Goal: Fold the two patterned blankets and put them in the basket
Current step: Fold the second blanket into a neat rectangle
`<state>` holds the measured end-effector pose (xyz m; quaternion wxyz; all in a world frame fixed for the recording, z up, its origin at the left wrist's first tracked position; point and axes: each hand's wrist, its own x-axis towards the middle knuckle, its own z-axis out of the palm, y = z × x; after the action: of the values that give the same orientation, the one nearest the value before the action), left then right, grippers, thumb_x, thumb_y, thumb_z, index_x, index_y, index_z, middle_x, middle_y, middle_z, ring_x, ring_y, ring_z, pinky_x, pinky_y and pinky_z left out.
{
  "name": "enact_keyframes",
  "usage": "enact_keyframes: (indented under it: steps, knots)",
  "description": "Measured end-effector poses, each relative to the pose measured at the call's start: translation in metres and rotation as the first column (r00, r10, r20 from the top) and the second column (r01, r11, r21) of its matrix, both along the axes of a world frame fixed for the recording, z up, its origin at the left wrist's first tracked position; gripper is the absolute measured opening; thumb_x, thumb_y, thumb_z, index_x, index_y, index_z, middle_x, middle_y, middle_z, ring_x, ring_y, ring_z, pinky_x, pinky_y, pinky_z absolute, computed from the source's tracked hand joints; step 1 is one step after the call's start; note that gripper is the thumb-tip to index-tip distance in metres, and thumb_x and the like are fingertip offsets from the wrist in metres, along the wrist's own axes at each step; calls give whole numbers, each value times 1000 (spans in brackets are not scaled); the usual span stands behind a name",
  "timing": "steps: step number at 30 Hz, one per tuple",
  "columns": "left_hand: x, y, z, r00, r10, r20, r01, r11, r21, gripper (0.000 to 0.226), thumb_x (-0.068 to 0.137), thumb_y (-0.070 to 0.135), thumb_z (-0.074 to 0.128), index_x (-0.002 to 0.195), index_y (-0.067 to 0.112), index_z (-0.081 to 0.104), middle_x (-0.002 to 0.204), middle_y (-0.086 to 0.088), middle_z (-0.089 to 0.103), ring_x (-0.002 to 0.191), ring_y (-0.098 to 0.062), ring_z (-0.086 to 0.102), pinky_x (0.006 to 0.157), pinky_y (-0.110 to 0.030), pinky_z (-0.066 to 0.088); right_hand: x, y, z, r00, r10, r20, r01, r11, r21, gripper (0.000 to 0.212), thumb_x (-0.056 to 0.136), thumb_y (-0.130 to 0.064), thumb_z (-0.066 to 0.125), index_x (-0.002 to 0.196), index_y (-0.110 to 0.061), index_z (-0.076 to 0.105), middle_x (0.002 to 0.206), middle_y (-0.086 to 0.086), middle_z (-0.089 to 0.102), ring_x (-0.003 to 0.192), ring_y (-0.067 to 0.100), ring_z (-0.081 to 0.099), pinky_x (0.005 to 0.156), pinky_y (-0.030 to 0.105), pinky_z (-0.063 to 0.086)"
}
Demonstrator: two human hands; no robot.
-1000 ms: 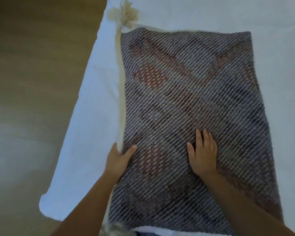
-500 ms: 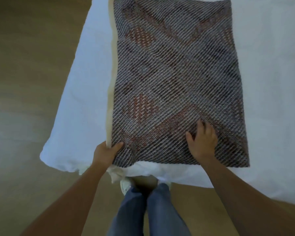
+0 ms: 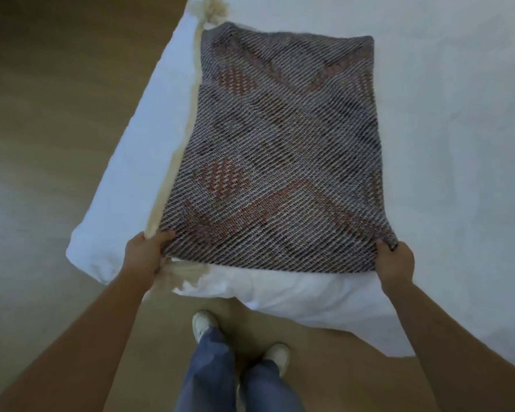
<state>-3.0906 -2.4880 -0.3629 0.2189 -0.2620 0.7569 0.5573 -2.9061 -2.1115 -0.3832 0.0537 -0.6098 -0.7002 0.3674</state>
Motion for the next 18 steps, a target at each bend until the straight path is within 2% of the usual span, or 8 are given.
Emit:
enact_keyframes:
  steps: [2, 4, 6, 8, 10, 13, 15, 18]
  knots:
    - [-5, -14, 15, 979, 197, 48, -202, 969, 145, 7, 77, 7, 67, 78, 12, 62, 68, -5, 66, 51, -16, 60, 41, -20, 48, 17, 10, 11, 996, -75, -42, 74, 997, -33, 28, 92, -25, 51, 84, 2, 54, 73, 15, 50, 71, 28, 48, 66, 41, 39]
    - [0, -28, 26, 954, 266, 139, -287, 946, 153, 9, 78, 3, 64, 75, 10, 61, 61, -3, 66, 49, -16, 60, 37, -17, 47, 37, 18, 21, 991, -134, -12, 133, 987, -95, 30, 91, -22, 53, 69, -3, 48, 63, 11, 43, 57, 22, 39, 59, 37, 34]
    - [11, -32, 31, 956, 231, 183, -254, 961, 112, 12, 80, 2, 62, 71, 8, 58, 48, -3, 62, 34, -11, 55, 32, -14, 42, 50, 20, 30, 996, -84, 6, 84, 991, -107, 34, 91, -22, 52, 62, -6, 43, 60, 11, 42, 52, 20, 35, 54, 35, 31]
    - [18, -27, 34, 970, 184, 157, -199, 976, 85, 14, 81, 7, 65, 73, 6, 54, 55, -10, 56, 28, -10, 49, 33, -15, 42, 53, 20, 40, 999, 29, 21, -27, 997, -74, 36, 92, -25, 50, 63, -5, 44, 61, 11, 44, 53, 21, 38, 50, 31, 30]
    - [22, -20, 38, 985, 136, 103, -144, 987, 77, 17, 82, 15, 69, 81, 7, 54, 64, -10, 52, 38, -12, 53, 41, -21, 47, 53, 20, 50, 998, 65, 8, -64, 996, -65, 37, 92, -28, 50, 63, -5, 45, 61, 11, 46, 54, 22, 41, 48, 30, 31]
    - [23, -14, 47, 992, 102, 68, -108, 989, 97, 20, 81, 25, 69, 84, 9, 58, 76, -7, 64, 62, -19, 61, 51, -26, 49, 51, 24, 63, 998, 46, -34, -49, 995, -84, 35, 90, -29, 53, 66, -3, 48, 65, 13, 50, 59, 25, 46, 54, 32, 36]
    - [18, -11, 55, 994, 97, 50, -102, 987, 122, 21, 82, 27, 68, 87, 8, 60, 75, -5, 65, 62, -17, 62, 47, -23, 49, 44, 25, 73, 997, 23, -79, -32, 992, -119, 33, 89, -28, 54, 67, -4, 50, 68, 14, 52, 63, 26, 48, 60, 36, 40]
    - [3, -5, 71, 996, 90, 22, -92, 984, 154, 45, 84, 30, 66, 118, 4, 55, 76, -4, 64, 59, -15, 61, 48, -24, 50, 31, 32, 87, 984, -29, -173, -5, 982, -190, 28, 89, -25, 57, 70, -5, 51, 79, 15, 55, 71, 26, 50, 66, 38, 44]
